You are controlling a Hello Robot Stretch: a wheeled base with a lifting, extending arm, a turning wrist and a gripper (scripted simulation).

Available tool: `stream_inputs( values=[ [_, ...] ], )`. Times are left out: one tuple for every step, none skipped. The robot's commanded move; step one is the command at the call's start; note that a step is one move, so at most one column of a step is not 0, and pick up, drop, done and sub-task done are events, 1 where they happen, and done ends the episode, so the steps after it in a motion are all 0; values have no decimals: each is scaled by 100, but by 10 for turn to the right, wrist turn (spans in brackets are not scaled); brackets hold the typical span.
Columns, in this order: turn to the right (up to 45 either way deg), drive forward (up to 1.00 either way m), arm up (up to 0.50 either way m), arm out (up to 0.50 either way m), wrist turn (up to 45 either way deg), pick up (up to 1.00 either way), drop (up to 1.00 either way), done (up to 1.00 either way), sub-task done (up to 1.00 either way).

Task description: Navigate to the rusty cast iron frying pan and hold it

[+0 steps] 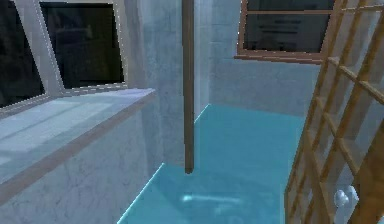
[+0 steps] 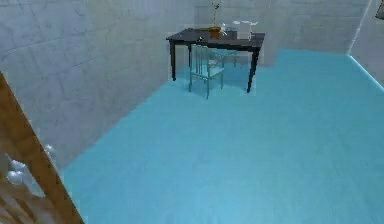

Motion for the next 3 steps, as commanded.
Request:
stream_inputs(
  values=[
    [0,60,0,0,0,0,0,0,0],
    [210,0,0,0,0,0,0,0,0],
    [0,100,0,0,0,0,0,0,0]
  ],
)
